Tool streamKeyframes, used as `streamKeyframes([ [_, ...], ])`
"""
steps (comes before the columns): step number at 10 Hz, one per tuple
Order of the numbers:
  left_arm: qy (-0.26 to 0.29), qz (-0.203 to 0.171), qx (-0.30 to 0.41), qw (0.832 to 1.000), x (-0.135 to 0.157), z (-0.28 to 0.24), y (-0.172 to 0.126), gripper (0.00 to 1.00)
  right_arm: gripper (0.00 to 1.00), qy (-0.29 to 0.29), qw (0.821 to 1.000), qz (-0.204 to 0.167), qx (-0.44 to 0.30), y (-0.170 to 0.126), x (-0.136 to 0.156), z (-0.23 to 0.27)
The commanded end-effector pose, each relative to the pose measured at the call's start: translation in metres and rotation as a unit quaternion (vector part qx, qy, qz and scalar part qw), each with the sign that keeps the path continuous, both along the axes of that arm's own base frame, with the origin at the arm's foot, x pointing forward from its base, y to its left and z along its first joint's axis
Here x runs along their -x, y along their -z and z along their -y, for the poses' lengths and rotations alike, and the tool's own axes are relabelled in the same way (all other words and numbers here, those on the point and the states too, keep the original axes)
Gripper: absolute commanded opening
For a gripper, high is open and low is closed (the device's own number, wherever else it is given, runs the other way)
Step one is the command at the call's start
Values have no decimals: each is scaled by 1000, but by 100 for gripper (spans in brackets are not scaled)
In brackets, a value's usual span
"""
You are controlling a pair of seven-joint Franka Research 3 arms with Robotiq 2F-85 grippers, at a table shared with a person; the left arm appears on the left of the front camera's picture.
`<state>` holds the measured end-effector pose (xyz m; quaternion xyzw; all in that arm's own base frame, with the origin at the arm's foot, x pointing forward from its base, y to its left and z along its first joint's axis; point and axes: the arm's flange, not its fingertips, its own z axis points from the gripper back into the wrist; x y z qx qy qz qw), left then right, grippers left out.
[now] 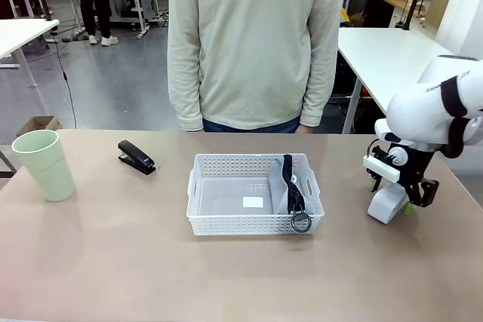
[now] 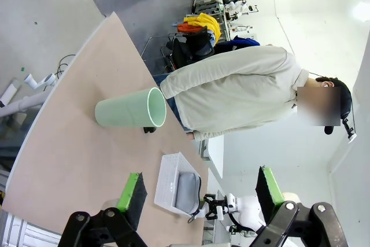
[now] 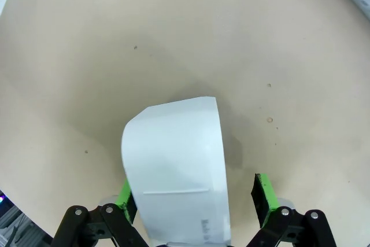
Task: Efficiently arrange items inside the basket to fit them all.
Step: Pick up the Digital clock and place it inside the Organizing basket.
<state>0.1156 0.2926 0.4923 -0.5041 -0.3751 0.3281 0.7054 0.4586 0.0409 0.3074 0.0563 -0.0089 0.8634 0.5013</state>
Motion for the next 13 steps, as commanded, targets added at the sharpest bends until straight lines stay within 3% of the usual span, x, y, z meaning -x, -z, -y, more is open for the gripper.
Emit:
streamKeyframes([
  [1, -4, 17, -5, 1000, 7, -2, -2, 100, 100, -27, 1000, -2, 5, 3, -10, 5],
  [6, -4, 17, -5, 1000, 7, -2, -2, 100, 100, -13, 1000, -23, 14, 4, -9, 5],
  [7, -4, 17, -5, 1000, 7, -2, -2, 100, 44, -25, 999, -23, 11, 5, -9, 5],
  [8, -4, 17, -5, 1000, 7, -2, -2, 100, 44, -21, 999, -23, 15, 5, -9, 5],
  [9, -4, 17, -5, 1000, 7, -2, -2, 100, 0, -13, 999, -24, 16, 5, -10, 5],
  [10, -4, 17, -5, 1000, 7, -2, -2, 100, 39, -13, 999, -25, 18, 5, -10, 5],
  [11, -4, 17, -5, 1000, 7, -2, -2, 100, 0, -10, 1000, -25, 13, 6, -11, 5],
  [13, -4, 17, -5, 1000, 7, -2, -2, 100, 0, -6, 999, -30, 19, 7, -12, 6],
])
